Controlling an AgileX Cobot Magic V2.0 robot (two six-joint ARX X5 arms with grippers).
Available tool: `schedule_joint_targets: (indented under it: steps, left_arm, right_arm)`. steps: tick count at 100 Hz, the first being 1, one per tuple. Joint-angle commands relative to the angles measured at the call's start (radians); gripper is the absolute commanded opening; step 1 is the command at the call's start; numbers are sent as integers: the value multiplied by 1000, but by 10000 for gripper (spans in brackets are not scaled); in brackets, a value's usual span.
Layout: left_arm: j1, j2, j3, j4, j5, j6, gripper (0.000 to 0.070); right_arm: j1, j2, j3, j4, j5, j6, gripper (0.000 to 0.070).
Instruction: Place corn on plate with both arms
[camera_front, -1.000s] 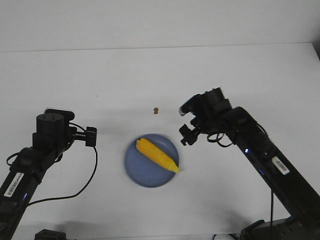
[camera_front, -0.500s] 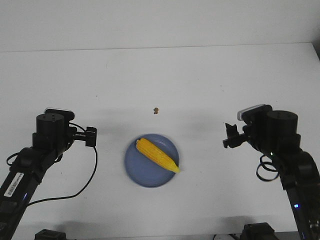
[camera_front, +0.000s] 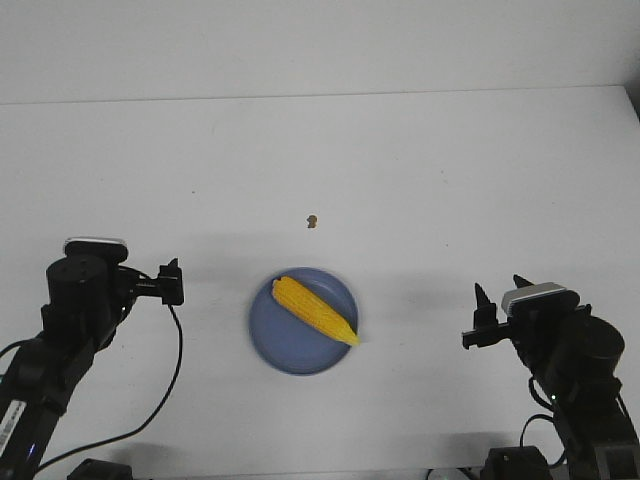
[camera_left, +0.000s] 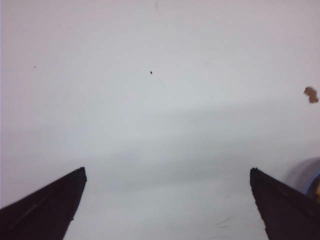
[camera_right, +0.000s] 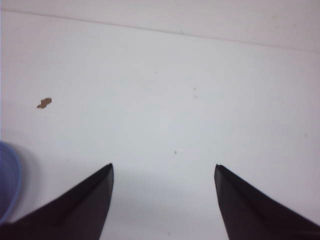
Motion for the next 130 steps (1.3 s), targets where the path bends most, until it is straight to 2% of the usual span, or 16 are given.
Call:
schedule_joint_targets:
  steps: [1, 20, 41, 78, 87, 91, 96, 100, 115, 130]
  left_arm:
    - [-2, -42, -31, 22, 1, -24, 700]
    - [-2, -219, -159, 50, -21, -45, 700]
    - [-2, -363, -259, 49, -56, -50, 700]
    - [-2, -453, -272, 57, -55, -50, 700]
    - [-2, -459, -272, 56, -56, -53, 683]
    - [-2, -459, -272, 56, -56, -53, 625]
    - [-2, -460, -272, 53, -55, -53, 503]
    - [-2, -460, -272, 50, -55, -53, 370]
    - [-2, -460, -272, 48, -55, -51, 4]
    - [-2, -460, -272, 48, -55, -47, 6]
  right_arm:
    - [0, -27, -21, 26, 4, 22, 427]
    - [0, -116, -103, 72, 4, 48, 427]
    - [0, -179, -110, 74, 4, 48, 426]
    - [0, -183, -111, 74, 4, 70, 425]
    - [0, -183, -111, 74, 4, 74, 406]
    - [0, -183, -111, 74, 4, 74, 393]
    - [0, -183, -111, 74, 4, 74, 347]
    - [0, -183, -111, 73, 3, 74, 277]
    - [0, -183, -111, 68, 3, 74, 17]
    - [0, -183, -111, 65, 4, 74, 3]
